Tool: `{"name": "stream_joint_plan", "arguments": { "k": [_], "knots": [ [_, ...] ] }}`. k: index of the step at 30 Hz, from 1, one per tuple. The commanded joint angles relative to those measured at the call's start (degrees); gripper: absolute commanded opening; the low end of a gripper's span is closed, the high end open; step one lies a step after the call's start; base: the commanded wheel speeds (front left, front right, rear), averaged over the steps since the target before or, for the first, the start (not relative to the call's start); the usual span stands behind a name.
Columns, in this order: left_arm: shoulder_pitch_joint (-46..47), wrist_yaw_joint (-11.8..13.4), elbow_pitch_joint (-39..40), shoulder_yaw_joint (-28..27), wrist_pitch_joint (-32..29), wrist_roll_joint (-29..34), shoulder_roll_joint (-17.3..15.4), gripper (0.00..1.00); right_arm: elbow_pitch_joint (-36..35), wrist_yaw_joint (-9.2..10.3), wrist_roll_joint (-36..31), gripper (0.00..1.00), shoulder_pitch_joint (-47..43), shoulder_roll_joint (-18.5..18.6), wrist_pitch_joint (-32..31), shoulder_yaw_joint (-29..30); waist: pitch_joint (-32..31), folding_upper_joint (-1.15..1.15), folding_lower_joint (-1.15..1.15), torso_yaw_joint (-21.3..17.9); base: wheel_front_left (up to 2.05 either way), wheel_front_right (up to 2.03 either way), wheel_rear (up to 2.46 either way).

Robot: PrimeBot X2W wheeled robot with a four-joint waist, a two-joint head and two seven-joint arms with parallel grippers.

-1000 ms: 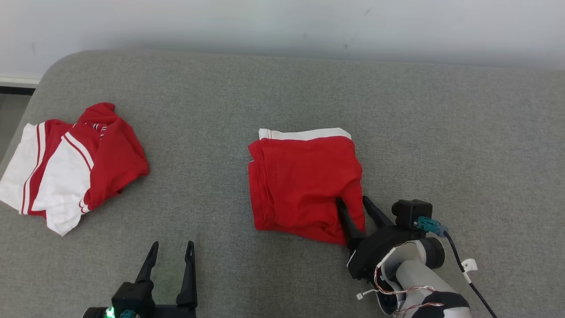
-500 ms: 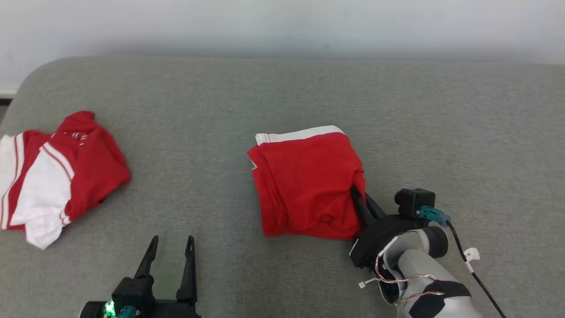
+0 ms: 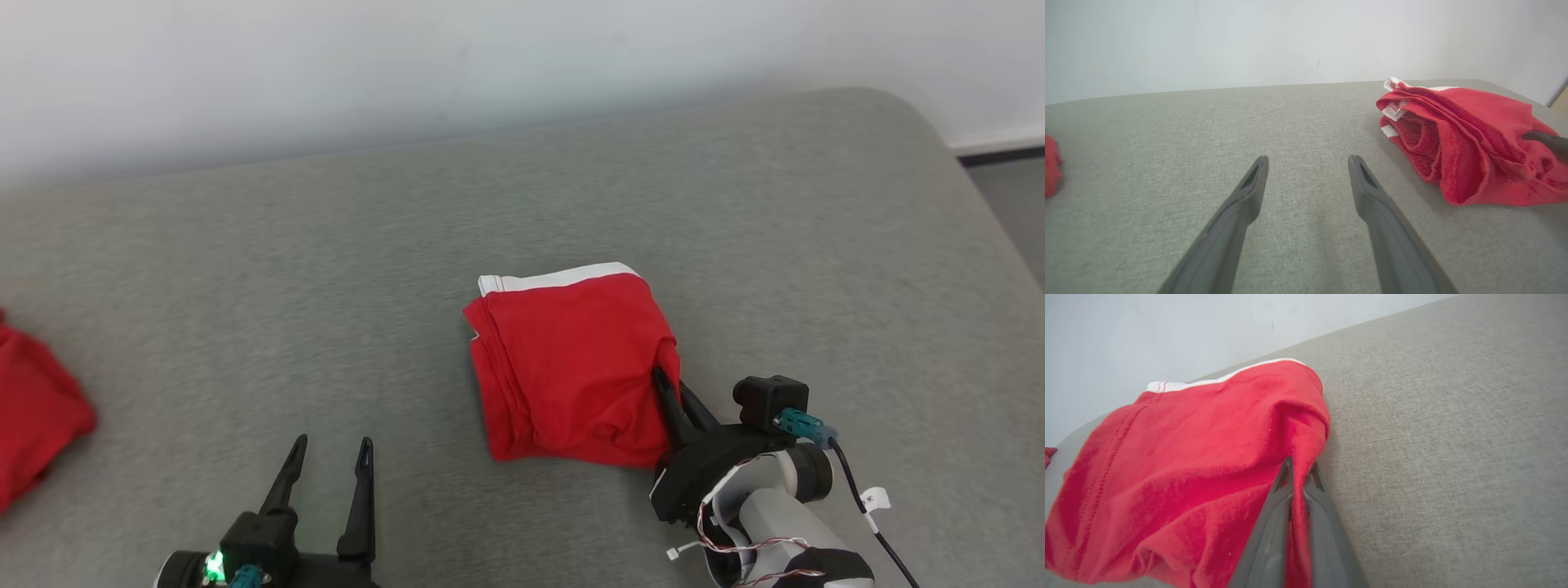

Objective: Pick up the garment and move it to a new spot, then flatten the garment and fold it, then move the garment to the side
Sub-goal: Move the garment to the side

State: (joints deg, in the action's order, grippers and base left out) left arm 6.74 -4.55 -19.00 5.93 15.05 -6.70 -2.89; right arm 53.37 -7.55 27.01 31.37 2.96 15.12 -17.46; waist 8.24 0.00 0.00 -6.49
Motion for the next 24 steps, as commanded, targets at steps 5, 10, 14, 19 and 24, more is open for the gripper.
{"name": "stream_joint_plan", "arguments": {
  "k": [5,10,14,19,24],
  "knots": [
    [1.9,-0.5,0.4,0.9,0.2,0.8,0.0,1.00,-1.2,0.14,0.6,0.00,-0.6,0.0,0.0,-1.3,0.8,0.00,0.00,-10.2,0.00,0.00,0.00],
    [2.1,-0.7,0.6,1.2,0.2,1.3,0.0,1.00,-2.0,0.14,1.2,0.00,-0.2,-0.1,0.0,-2.0,1.6,0.00,0.00,-13.2,0.00,0.00,0.00],
    [2.7,-1.0,0.5,1.2,0.2,2.0,0.0,1.00,-2.5,0.14,1.7,0.00,0.1,-0.1,0.0,-2.1,2.3,0.00,0.00,-16.0,0.00,0.00,0.00],
    [2.9,-1.5,0.5,1.8,0.2,2.7,0.0,1.00,-2.8,0.14,1.8,0.00,0.1,-0.1,0.0,-2.3,2.8,0.00,0.00,-18.7,0.00,0.00,0.00],
    [3.4,-1.9,0.9,2.1,0.2,3.0,0.0,1.00,-3.1,0.14,2.0,0.00,0.3,-0.1,0.0,-2.7,3.6,0.00,0.00,-20.3,0.00,0.00,0.00]
  ]
}}
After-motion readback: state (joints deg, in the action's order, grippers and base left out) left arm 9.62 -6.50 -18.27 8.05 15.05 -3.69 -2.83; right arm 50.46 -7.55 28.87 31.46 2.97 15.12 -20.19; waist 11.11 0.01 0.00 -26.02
